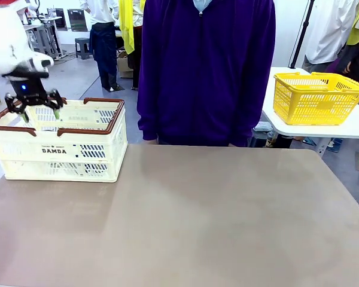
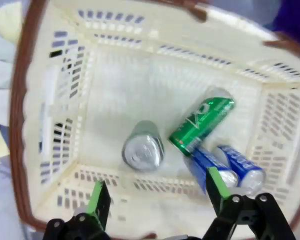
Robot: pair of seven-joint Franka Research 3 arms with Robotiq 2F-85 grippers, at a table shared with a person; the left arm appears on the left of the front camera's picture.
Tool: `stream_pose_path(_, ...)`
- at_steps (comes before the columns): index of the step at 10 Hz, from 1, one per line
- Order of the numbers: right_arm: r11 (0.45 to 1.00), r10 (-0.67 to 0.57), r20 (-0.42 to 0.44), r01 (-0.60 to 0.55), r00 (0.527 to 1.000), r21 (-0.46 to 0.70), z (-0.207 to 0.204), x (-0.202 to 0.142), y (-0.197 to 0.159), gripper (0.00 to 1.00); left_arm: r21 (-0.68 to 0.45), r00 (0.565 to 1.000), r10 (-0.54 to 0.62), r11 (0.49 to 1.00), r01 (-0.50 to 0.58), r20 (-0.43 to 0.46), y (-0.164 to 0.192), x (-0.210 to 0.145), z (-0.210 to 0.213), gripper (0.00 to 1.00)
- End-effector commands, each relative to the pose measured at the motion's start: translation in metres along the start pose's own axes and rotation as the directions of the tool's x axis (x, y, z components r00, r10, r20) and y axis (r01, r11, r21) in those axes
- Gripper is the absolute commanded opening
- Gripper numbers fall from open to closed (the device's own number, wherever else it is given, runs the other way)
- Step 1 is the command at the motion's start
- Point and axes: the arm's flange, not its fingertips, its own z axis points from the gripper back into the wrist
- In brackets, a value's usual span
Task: Place the drinks into the Shopping basket.
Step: Pick up one drink and place it into the Shopping basket.
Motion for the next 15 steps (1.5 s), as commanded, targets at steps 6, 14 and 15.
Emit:
stream_pose_path(6, 1.0, 0.0, -0.006, 0.0, 1.0, -0.002, 0.001, -0.001, 0.002, 1.0, -0.599, 0.955, -0.213, 0.799, 0.049, -0.206, 0.074, -0.142, 0.12, 1.0)
stream_pose_path(14, 1.0, 0.0, -0.006, 0.0, 1.0, -0.002, 0.001, -0.001, 0.002, 1.0, -0.878, 0.949, -0.156, 0.443, -0.181, -0.274, 0.169, -0.157, 0.049, 1.0)
stream_pose_path(15, 1.0, 0.0, -0.006, 0.0, 1.0, -0.002, 0.001, -0.001, 0.002, 1.0, -0.878, 0.949, -0.156, 0.443, -0.181, -0.274, 0.169, -0.157, 0.049, 1.0)
